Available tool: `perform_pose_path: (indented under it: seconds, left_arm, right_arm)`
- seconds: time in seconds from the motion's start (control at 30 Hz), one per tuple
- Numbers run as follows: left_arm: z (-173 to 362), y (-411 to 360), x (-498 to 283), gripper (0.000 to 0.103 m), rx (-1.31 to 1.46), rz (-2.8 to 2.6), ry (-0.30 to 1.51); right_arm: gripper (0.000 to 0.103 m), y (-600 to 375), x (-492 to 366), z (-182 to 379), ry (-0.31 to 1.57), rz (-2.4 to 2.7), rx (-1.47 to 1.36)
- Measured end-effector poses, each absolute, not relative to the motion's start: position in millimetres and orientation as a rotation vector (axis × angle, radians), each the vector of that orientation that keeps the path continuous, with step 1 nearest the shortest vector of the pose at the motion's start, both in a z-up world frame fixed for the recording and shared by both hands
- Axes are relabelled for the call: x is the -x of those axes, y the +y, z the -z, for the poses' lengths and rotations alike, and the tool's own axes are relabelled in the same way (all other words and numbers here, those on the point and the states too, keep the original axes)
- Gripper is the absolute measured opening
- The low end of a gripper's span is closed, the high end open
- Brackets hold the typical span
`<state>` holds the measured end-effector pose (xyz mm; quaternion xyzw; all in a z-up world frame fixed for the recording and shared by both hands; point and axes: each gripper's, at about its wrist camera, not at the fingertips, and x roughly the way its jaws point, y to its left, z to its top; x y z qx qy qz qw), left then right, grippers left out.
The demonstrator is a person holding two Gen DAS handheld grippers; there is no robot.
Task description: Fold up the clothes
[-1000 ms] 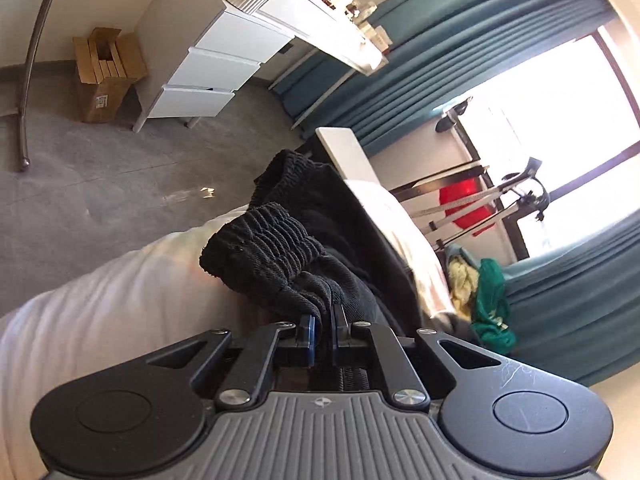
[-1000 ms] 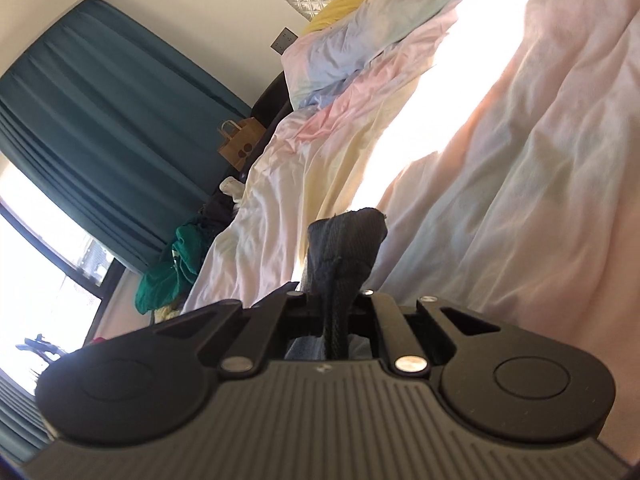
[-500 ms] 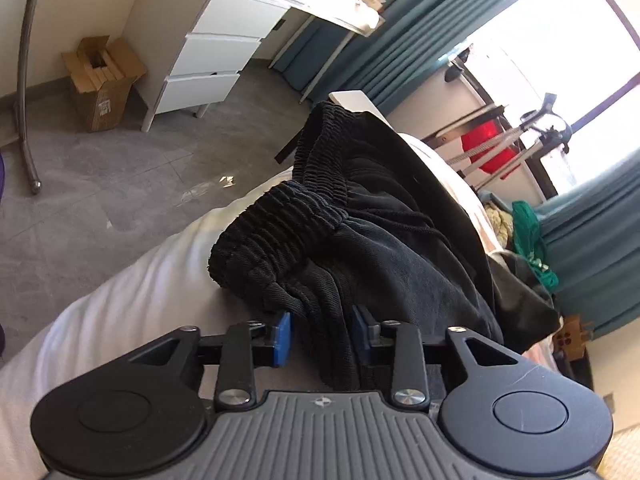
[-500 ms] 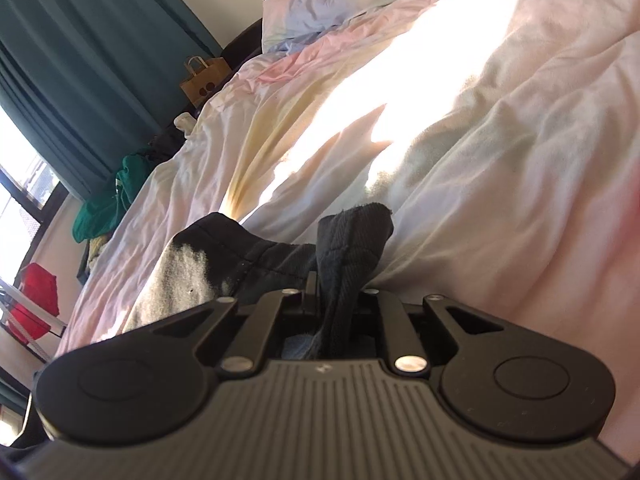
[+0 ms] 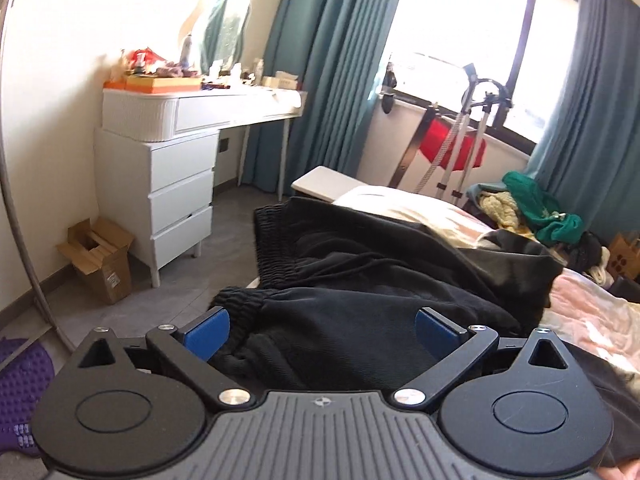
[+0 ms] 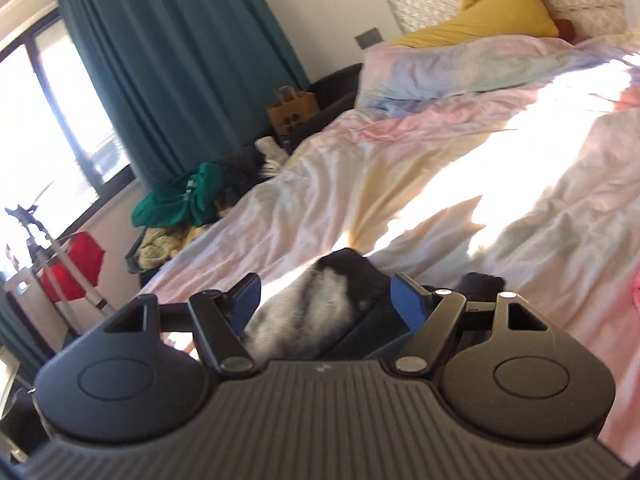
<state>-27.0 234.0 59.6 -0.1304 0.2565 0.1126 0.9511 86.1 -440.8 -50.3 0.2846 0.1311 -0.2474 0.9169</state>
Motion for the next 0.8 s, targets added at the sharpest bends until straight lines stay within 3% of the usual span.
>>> perform_pose_path:
  seconds: [0.23,0.5,0.8]
  left_arm:
    - [-69,129,-14,0.101,0.109,-0.068,0.484]
    - [-47,33,-61,0.1,0.039,0.045,0.477]
    - [8,19,-104,0.1,-0.002,0.062,0.531]
  right_arm:
    - [0.074,-353,-90,14,0.265,0.193,-0.416]
    - [0.074,-289,-95,26,0.331,0.002,-0.305]
    - [0.074,-262,-116,49,0.362,-0.091,-0.268]
